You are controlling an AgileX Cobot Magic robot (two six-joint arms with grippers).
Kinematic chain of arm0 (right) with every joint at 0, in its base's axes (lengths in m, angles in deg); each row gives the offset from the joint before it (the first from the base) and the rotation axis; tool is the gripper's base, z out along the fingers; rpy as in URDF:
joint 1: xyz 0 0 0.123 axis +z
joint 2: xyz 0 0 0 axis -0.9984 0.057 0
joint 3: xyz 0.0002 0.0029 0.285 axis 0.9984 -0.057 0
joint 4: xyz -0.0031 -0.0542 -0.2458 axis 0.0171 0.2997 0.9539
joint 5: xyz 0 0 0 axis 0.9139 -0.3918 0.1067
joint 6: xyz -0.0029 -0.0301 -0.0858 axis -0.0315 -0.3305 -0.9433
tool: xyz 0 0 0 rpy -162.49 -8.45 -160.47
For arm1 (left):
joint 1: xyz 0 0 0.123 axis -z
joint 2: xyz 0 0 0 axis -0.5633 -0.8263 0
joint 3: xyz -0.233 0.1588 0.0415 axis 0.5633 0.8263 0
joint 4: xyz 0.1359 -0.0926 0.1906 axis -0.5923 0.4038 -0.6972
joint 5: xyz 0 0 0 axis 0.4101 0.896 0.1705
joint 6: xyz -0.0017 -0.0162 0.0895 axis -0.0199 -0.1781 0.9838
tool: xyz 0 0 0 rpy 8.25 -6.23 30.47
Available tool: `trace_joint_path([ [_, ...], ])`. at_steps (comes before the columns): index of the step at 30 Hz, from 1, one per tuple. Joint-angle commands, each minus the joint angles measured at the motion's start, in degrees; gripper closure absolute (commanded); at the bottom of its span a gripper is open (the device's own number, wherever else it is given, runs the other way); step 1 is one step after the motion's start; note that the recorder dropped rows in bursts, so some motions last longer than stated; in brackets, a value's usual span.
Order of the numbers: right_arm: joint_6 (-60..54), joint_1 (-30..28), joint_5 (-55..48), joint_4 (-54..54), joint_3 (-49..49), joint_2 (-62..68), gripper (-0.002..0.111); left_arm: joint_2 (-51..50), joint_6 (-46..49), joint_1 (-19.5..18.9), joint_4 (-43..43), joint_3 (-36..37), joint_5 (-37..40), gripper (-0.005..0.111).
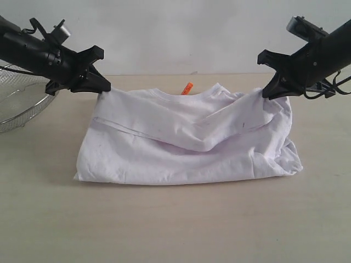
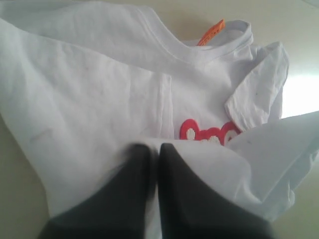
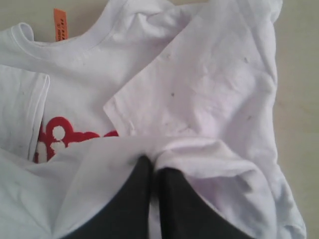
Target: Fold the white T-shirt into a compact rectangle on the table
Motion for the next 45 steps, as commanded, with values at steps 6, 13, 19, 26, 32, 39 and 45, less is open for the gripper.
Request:
trace_joint_path([
  [6,0.2,-0.2,2.7,-0.5,1.0,0.1,0.108,-2.4,-0.4,-0.1,0.5,-3.5,-0.4,0.102],
  [13,-4.6,-0.2,6.2,-6.8,1.0,0.2,0.108,-2.4,-0.3,-0.1,0.4,-3.9,-2.6,0.102],
  [19,-5.5,0.0,5.5,-7.2,6.7,4.8,0.108,-2.4,-0.2,-0.1,0.4,-3.9,-2.9,0.102],
  [26,-5.2,-0.2,4.2,-8.1,11.8,8.9,0.108,-2.4,-0.2,-0.1,0.3,-3.9,-0.2,0.102],
  [32,-4.2,-4.7,-7.5,-3.6,11.8,6.1,0.107,-2.2,1.1,-0.1,-0.3,-3.9,6.4,0.102],
  [39,-5.5,-11.4,-19.0,0.4,8.2,5.7,0.072,-1.8,3.7,1.9,-3.1,-3.9,15.5,0.102],
  [45,-14.7,-12.5,-16.7,-4.5,0.2,5.6,0.069,-2.3,2.8,5.9,-10.6,-3.9,14.9,0.102],
])
